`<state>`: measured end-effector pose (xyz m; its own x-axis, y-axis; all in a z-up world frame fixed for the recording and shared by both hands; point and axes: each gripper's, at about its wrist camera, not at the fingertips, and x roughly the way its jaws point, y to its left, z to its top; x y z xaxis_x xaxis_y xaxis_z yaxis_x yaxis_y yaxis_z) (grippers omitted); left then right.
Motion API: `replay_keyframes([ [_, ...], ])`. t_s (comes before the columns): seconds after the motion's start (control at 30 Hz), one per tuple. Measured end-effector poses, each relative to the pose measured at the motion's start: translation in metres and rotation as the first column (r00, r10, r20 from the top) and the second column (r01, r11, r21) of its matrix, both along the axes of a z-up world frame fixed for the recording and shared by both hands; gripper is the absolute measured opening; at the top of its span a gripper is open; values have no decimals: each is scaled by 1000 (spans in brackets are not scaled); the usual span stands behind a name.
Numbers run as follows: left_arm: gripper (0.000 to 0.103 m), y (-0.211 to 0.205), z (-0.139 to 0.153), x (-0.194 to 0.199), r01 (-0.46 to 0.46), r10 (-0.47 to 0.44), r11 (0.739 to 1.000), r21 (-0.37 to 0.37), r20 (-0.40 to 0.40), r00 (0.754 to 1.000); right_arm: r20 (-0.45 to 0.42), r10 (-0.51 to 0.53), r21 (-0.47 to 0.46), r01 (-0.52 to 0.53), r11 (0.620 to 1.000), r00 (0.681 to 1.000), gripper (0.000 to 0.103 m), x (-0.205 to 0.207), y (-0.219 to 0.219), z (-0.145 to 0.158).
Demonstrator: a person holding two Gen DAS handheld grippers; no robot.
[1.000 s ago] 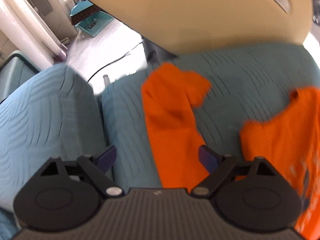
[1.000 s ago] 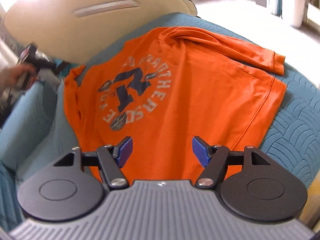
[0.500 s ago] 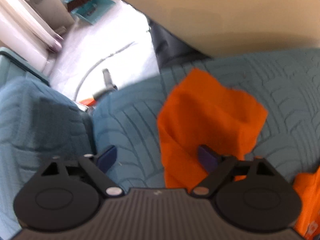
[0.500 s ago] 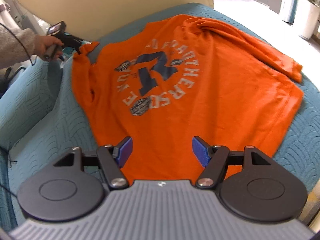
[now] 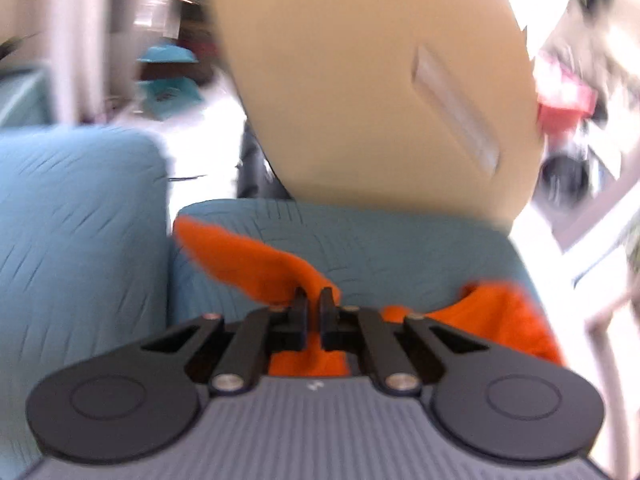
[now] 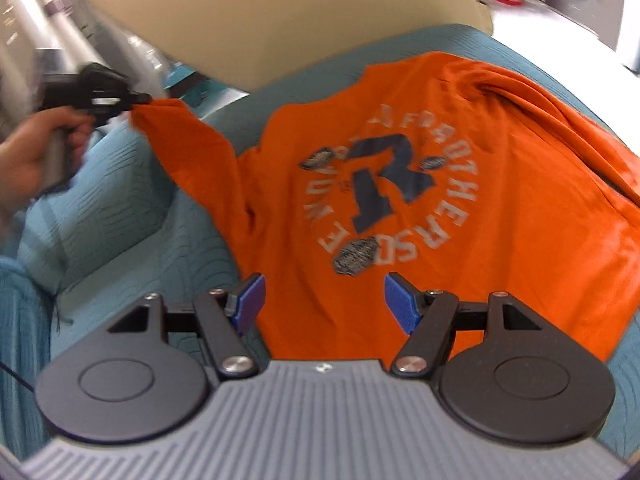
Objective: Fold clothes
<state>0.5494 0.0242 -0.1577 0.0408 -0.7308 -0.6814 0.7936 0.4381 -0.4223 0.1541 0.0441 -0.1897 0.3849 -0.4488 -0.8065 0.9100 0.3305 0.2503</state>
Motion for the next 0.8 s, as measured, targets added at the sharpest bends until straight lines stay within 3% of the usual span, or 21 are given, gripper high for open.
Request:
replay_keyframes([
  [0.13, 8, 98, 15, -61, -14, 25, 995, 94, -117, 993, 22, 78, 42, -79, 996, 997, 69, 9, -7, -5],
  [0.2, 8, 142, -4, -96, 87, -11, 959, 270, -272, 962, 27, 127, 75, -129, 989, 992, 69, 13, -8, -11],
  [0.23, 8, 148, -9, -103, 122, -28, 943, 308, -293, 956, 22, 155, 92, -156, 983, 988, 69, 16, -8, -15],
  [0.3, 8, 150, -17, -101, 107, 2, 930, 352, -295, 955, 17, 193, 107, -193, 975, 981, 69, 17, -6, -24],
  [0.33, 8, 147, -18, -99, 97, 5, 930, 354, -277, 961, 25, 198, 103, -200, 974, 980, 69, 14, -6, -28],
  [0.4, 8, 137, -11, -101, 61, -10, 945, 320, -160, 987, 50, 198, 96, -202, 975, 979, 69, 4, -5, -34],
  [0.47, 8, 133, -6, -108, 26, -6, 956, 294, -69, 998, 81, 196, 83, -203, 976, 977, 69, -10, -5, -42],
  [0.53, 11, 140, -2, -118, -73, 71, 951, 301, 17, 997, 128, 221, 69, -231, 970, 967, 69, -32, -7, -45],
  [0.6, 24, 160, 5, -125, -161, 157, 926, 341, 38, 987, 170, 268, 52, -280, 959, 948, 69, -54, -7, -41],
  [0.63, 49, 171, 11, -129, -204, 200, 912, 356, 47, 979, 189, 295, 52, -310, 949, 936, 69, -64, -6, -37],
  [0.73, 93, 204, 28, -154, -244, 218, 873, 422, 109, 970, 232, 420, 48, -441, 896, 878, 69, -95, 2, -16],
  [0.8, 94, 219, 28, -167, -210, 156, 853, 478, 150, 976, 235, 490, 69, -517, 853, 840, 69, -110, 8, -5],
])
